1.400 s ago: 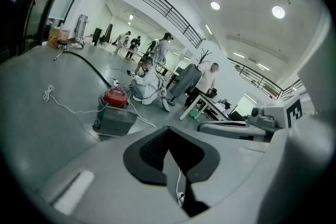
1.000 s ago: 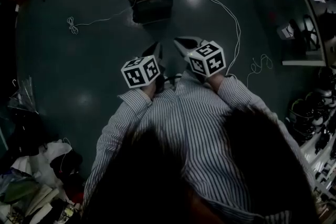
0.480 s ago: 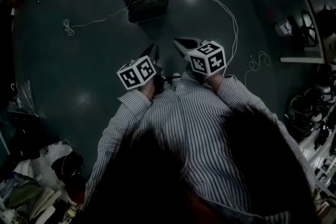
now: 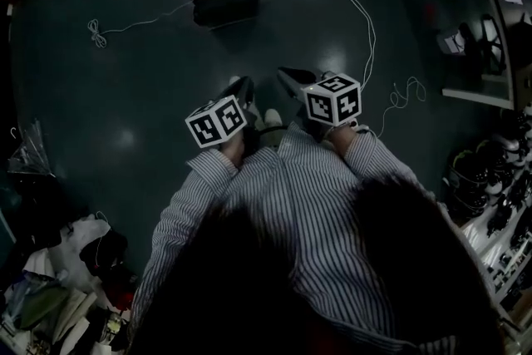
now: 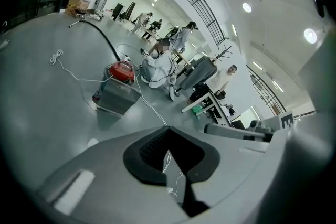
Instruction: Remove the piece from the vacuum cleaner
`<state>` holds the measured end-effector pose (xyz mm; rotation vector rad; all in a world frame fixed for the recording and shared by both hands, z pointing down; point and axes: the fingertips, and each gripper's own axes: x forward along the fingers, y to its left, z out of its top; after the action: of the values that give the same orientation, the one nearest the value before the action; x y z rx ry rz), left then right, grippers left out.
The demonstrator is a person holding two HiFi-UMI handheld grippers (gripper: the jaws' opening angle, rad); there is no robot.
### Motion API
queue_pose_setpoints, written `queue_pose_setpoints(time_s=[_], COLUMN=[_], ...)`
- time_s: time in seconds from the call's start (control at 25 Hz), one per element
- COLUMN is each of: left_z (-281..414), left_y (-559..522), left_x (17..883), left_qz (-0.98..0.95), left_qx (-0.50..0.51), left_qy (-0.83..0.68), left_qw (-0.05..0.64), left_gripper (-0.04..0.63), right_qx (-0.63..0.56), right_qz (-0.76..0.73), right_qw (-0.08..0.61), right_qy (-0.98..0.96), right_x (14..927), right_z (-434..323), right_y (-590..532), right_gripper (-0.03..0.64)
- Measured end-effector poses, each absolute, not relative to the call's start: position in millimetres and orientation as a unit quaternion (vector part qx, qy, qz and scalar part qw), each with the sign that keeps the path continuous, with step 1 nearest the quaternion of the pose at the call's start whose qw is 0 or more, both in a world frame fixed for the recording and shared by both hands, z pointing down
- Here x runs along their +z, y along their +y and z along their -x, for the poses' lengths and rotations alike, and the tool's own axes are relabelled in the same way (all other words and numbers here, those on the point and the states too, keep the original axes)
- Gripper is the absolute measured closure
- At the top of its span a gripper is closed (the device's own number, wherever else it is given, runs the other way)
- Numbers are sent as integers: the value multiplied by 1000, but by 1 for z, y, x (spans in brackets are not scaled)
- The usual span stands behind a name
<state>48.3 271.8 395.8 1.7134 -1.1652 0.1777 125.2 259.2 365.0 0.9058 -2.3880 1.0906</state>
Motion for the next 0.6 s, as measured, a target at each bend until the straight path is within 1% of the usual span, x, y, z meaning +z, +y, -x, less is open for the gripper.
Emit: queue_pose_setpoints(time_s=[0.12,0.28,0.44,0.6], left_z=[-45,-20,12,45], left_y=[251,196,112,41], left_x=[416,430,417,416], left_qz=[-700,-681,-707,-735], left_qx=[81,52,54,102], left_qy=[-471,-459,-446,-440], left_qw=[531,568,546,506], left_gripper=[591,591,591,591], right_qx=[402,421,401,385], right_qz=[-325,-315,-323,-325], right_qw=[179,186,190,187], right_qy=[-837,-830,-836,-843], right_x=[377,391,389,385], right_z=[-121,-101,-73,-40], right_y=[227,177,98,25], right_gripper=[615,615,615,614])
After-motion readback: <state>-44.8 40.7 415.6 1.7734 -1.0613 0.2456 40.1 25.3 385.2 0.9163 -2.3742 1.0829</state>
